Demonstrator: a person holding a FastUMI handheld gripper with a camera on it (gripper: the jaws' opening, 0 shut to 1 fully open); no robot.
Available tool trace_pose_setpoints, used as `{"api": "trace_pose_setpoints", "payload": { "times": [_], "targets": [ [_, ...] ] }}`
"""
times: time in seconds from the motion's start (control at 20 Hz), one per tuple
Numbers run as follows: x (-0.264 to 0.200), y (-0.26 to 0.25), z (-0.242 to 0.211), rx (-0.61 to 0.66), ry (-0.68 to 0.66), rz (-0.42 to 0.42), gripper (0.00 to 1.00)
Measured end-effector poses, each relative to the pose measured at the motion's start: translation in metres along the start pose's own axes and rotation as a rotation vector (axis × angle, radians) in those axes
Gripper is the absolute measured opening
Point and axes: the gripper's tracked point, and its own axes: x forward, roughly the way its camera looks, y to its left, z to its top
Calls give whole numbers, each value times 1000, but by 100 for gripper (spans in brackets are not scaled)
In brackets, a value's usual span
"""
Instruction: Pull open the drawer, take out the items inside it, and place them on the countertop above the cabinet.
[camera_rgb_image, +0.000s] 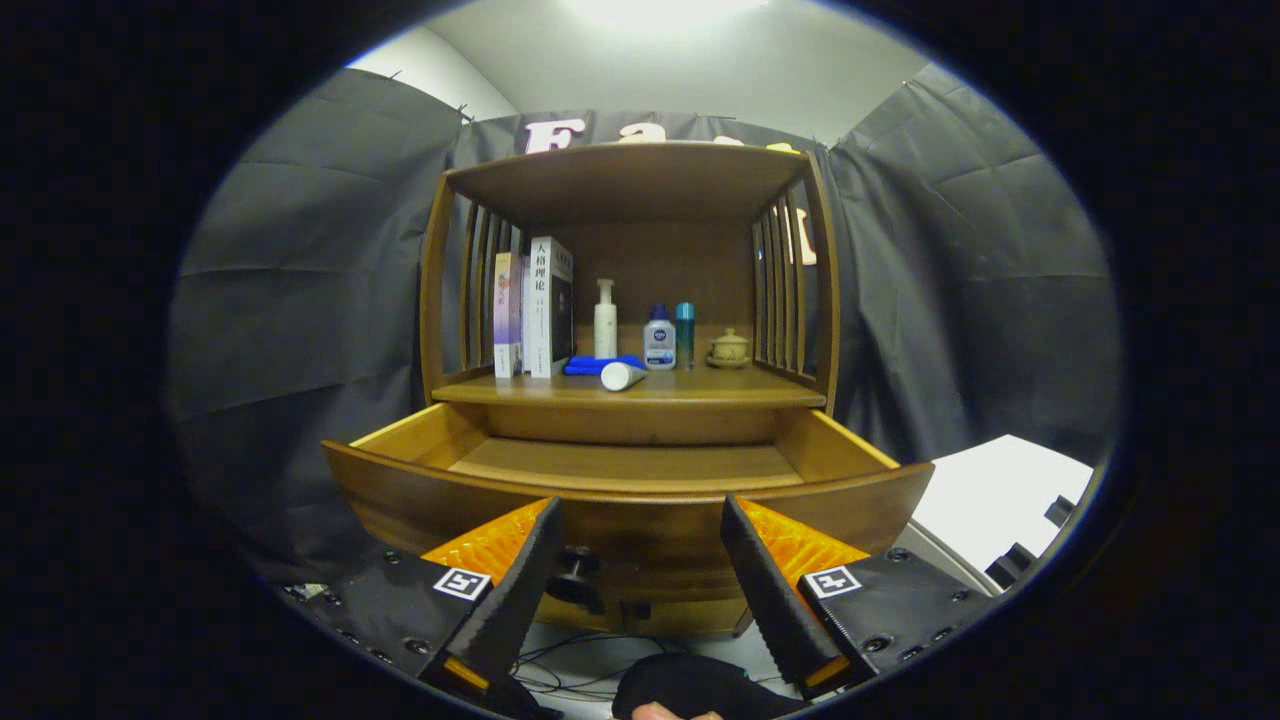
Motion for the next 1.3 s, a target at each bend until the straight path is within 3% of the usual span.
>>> {"api": "trace_pose_setpoints", "payload": {
  "times": [0.65, 1.3],
  "targets": [
    [33, 20, -40, 36, 81, -39, 98],
    [65, 25, -30, 52, 69, -27, 98]
  ]
}}
